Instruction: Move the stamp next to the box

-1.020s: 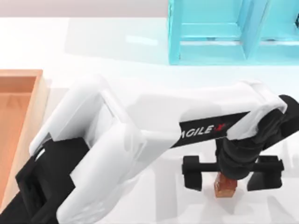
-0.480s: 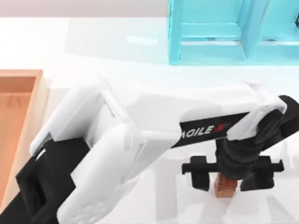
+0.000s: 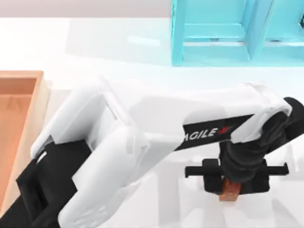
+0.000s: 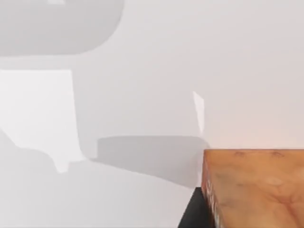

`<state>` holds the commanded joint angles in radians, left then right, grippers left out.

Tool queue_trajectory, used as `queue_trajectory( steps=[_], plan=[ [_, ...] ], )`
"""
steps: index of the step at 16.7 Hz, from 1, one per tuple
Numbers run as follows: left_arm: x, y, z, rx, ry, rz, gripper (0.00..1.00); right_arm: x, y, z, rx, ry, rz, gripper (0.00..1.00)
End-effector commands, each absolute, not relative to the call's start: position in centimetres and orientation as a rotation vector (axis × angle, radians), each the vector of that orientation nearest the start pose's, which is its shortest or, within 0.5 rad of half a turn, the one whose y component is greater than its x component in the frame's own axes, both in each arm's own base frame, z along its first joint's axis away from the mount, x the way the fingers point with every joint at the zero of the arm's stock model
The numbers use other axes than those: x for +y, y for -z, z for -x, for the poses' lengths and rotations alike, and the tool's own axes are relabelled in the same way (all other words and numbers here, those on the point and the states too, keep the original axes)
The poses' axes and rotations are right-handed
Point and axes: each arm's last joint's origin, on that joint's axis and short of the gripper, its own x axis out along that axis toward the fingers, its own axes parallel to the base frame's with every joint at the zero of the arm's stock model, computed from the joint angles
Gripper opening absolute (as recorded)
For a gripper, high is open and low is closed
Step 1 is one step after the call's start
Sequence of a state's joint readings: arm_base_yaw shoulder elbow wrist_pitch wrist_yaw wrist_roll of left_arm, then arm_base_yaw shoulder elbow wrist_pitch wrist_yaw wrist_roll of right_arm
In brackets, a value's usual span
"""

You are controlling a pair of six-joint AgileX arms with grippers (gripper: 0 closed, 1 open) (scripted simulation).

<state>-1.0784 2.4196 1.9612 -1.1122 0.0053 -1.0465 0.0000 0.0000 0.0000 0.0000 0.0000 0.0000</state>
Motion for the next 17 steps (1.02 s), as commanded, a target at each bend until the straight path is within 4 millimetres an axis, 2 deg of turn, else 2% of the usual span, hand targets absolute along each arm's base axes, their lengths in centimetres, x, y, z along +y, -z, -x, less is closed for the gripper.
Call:
queue_trajectory(
  steps=[9, 15, 17],
  plan=[
    [-41.2, -12.2, -22.8, 1.570, 0.017, -0.014, 0.00, -0.1, -16.0, -10.6, 0.000, 0.000, 0.000, 1.00],
    [-41.2, -16.5, -22.8, 1.570, 0.016, -0.015, 0.00, -0.1, -16.0, -10.6, 0.000, 0.000, 0.000, 1.00],
    [-41.2, -17.1, -22.8, 1.570, 0.017, -0.015, 0.00, -0.1, -16.0, -10.6, 0.000, 0.000, 0.000, 1.00]
  ],
)
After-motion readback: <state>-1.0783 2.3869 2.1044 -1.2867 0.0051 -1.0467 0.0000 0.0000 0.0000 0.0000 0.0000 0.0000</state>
